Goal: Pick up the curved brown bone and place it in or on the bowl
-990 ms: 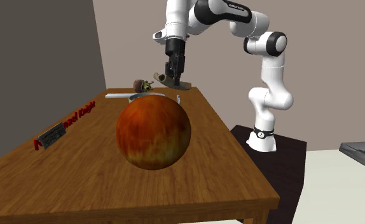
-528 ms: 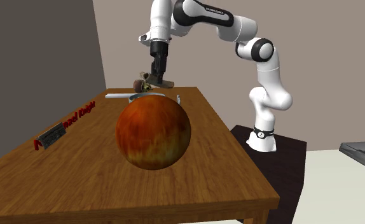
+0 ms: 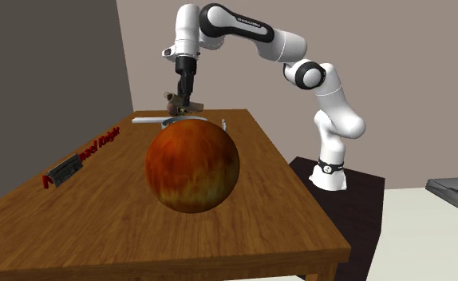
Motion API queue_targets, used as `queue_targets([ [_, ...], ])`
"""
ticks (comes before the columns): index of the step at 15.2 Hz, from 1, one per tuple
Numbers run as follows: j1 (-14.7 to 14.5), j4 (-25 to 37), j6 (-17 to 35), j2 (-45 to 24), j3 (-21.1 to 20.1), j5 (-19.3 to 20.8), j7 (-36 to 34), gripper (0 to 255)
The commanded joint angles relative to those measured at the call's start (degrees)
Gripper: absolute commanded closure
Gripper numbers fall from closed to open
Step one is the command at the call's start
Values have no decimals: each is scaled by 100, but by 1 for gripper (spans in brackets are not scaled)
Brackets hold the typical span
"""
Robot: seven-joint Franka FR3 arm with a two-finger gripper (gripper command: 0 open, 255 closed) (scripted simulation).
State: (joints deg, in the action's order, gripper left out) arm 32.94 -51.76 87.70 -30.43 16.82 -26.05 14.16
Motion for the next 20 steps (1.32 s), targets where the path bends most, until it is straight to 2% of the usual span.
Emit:
queue_targets([
  [1,-50,-317,198,108,15,22,81,255],
  [8,-229,-1339,894,401,41,82,289,255],
  [16,-230,-1339,894,400,42,82,290,255],
  [17,-232,-1329,892,394,41,82,284,0],
  [20,-226,-1318,885,389,41,80,286,0],
])
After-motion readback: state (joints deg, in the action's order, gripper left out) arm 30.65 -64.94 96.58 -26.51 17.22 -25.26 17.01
